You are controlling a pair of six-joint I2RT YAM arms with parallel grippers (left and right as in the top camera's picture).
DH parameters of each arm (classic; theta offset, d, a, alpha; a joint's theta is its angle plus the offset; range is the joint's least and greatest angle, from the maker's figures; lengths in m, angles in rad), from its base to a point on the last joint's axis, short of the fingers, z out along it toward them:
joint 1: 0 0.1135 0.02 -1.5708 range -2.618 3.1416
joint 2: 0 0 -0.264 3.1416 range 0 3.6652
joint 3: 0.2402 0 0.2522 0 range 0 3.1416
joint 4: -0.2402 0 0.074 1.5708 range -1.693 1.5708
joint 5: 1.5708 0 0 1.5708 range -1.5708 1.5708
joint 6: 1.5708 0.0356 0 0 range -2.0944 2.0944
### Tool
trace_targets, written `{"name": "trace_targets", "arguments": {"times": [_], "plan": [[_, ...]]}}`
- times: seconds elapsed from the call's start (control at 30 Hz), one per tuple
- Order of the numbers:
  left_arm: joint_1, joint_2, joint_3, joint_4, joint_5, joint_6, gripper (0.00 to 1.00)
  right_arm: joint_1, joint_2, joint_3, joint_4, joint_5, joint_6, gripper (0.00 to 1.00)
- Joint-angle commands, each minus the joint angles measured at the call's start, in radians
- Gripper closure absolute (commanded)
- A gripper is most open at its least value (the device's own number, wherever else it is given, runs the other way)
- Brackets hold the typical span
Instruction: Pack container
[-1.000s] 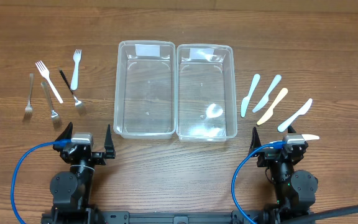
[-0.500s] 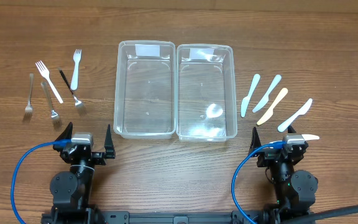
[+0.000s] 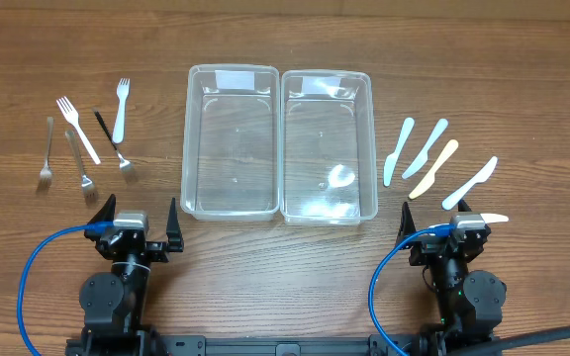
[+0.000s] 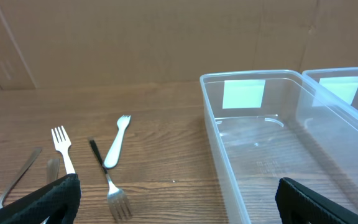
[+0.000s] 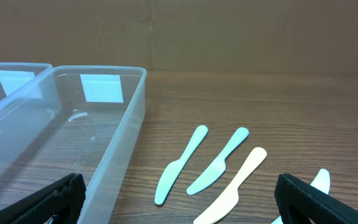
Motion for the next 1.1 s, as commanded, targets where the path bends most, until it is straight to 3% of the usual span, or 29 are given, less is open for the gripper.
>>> {"name": "trace_targets", "arguments": {"times": [0.0,0.5,0.83,1.07], "plan": [[0.004,-0.01,-0.007,0.006,0.01,0.023,0.0,-0.006,-0.012,-0.003,0.004,-0.002,-0.007,0.0],[0.004,-0.01,-0.007,0.006,0.01,0.022,0.0,-0.006,-0.012,-0.003,0.003,-0.002,0.006,0.0],[0.004,-0.01,-0.007,0.007,0.008,0.0,0.0,-0.006,-0.004,0.001,-0.012,0.097,0.17,0.0],[0.004,-0.01,-0.007,0.007,0.007,-0.018,0.0,-0.006,0.059,0.002,-0.011,0.105,0.185,0.0]]}}
